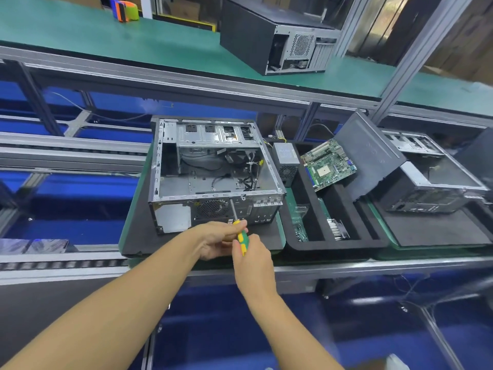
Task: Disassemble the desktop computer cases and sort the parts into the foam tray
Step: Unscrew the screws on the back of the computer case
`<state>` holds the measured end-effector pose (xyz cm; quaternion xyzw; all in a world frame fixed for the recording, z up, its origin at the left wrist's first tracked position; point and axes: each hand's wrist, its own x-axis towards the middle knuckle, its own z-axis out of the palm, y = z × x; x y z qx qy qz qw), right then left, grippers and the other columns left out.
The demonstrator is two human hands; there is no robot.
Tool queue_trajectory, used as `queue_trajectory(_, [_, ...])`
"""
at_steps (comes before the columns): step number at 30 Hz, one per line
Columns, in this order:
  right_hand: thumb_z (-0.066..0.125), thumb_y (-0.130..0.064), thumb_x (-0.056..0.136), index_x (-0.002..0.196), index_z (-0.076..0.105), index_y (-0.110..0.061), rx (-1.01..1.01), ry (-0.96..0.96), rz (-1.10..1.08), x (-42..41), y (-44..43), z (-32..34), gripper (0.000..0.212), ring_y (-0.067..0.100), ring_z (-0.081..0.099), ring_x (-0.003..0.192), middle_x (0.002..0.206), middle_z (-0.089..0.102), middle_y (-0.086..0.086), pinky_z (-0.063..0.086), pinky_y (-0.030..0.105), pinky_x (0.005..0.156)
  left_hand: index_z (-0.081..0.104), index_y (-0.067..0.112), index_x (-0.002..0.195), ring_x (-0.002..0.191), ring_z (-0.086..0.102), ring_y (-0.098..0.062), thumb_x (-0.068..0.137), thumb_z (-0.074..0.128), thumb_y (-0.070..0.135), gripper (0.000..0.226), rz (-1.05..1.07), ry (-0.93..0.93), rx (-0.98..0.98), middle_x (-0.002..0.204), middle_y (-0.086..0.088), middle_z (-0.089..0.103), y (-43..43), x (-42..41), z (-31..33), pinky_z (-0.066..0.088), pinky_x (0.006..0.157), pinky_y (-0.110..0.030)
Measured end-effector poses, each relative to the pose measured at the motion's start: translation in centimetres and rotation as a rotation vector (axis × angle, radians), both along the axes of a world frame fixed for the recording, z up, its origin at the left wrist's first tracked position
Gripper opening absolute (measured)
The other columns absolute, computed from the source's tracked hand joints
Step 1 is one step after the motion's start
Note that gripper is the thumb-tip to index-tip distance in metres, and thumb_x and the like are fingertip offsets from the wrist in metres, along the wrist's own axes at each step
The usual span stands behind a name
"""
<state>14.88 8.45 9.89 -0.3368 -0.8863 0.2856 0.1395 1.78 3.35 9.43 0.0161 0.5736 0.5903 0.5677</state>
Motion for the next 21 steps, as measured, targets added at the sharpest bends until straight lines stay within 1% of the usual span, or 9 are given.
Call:
queue_trajectory(4, [0.044,-0.055,0.102,0.107,0.058,-0.002,-1.478,0.330,-0.217,0.9,0.9,1.1,0.055,0.018,0.051,0.056,0.077,0.055,0.011,0.041,0.027,0.043,0.071,0.002,0.096,0.071,0.056,-0.015,0.071,0.080,0.026,0.036,0.057,-0.039,0.076,0.075,-0.006,0.063,-0.4,-0.1,-0.3,0.059,0.061,-0.027])
queue_trajectory(6, [0.040,-0.057,0.102,0.100,0.059,-0.003,-1.805,0.376,-0.270,1.2,1.1,1.0,0.057,0.015,0.050,0.050,0.072,0.056,0.010,0.038,0.022,0.038,0.071,0.001,0.099,0.072,0.060,-0.015,0.074,0.078,0.023,0.034,0.075,-0.063,0.108,0.084,-0.009,0.069,-0.5,-0.1,-0.3,0.058,0.060,-0.027])
queue_trajectory(8, [0.045,-0.049,0.103,0.097,0.060,-0.004,-1.814,0.400,-0.293,1.0,0.7,1.0,0.049,0.011,0.047,0.046,0.068,0.055,0.007,0.035,0.019,0.035,0.069,0.001,0.106,0.069,0.067,-0.014,0.084,0.072,0.020,0.029,0.073,-0.079,0.151,0.091,-0.010,0.073,-0.7,0.0,-0.3,0.058,0.062,-0.028])
queue_trajectory(10, [0.048,-0.041,0.105,0.097,0.059,-0.005,-1.566,0.382,-0.312,0.4,0.3,0.9,0.038,0.010,0.043,0.045,0.067,0.053,0.006,0.033,0.022,0.036,0.066,0.000,0.113,0.079,0.073,-0.017,0.091,0.066,0.016,0.027,0.082,-0.113,0.199,0.100,-0.013,0.075,-1.0,0.1,-0.5,0.061,0.072,-0.031])
queue_trajectory(13, [0.045,-0.041,0.105,0.091,0.047,-0.015,-0.532,0.049,-0.149,0.6,-0.1,0.3,0.030,0.019,0.049,0.060,0.078,0.057,0.001,0.039,0.034,0.051,0.066,0.005,0.114,0.104,0.072,-0.026,0.093,0.069,0.024,0.029,0.016,-0.161,0.195,0.116,-0.016,0.072,-1.4,0.2,-0.3,0.059,0.089,-0.040])
queue_trajectory(14, [0.045,-0.043,0.104,0.093,0.043,-0.018,-0.201,-0.064,-0.080,0.9,-0.2,-0.3,0.027,0.020,0.050,0.067,0.082,0.056,-0.002,0.036,0.032,0.056,0.066,0.007,0.113,0.097,0.073,-0.024,0.089,0.072,0.031,0.035,-0.015,-0.149,0.162,0.109,-0.013,0.074,-1.3,0.4,0.0,0.060,0.086,-0.039])
queue_trajectory(16, [0.044,-0.045,0.104,0.102,0.044,-0.020,0.152,-0.130,-0.006,1.2,-0.4,-0.9,0.025,0.018,0.057,0.076,0.087,0.056,-0.004,0.034,0.024,0.060,0.066,0.005,0.112,0.066,0.067,-0.014,0.083,0.075,0.034,0.041,-0.014,-0.112,0.102,0.075,-0.005,0.069,-0.7,0.9,0.3,0.059,0.072,-0.031])
queue_trajectory(19, [0.052,-0.047,0.100,0.097,0.047,-0.020,-0.045,0.032,-0.012,1.4,-0.1,-1.4,0.028,0.019,0.059,0.070,0.083,0.059,-0.002,0.038,0.022,0.055,0.067,0.004,0.110,0.060,0.062,-0.010,0.089,0.071,0.026,0.031,0.059,-0.082,0.062,0.056,0.000,0.063,-0.1,1.3,0.1,0.057,0.063,-0.025])
queue_trajectory(21, [0.055,-0.054,0.098,0.095,0.056,-0.017,-0.728,0.229,-0.168,1.2,-0.1,-0.2,0.037,0.019,0.057,0.054,0.074,0.059,0.002,0.041,0.024,0.046,0.067,0.003,0.105,0.064,0.059,-0.013,0.085,0.073,0.023,0.029,0.080,-0.094,0.090,0.054,-0.001,0.055,-0.2,1.1,-0.1,0.059,0.068,-0.028])
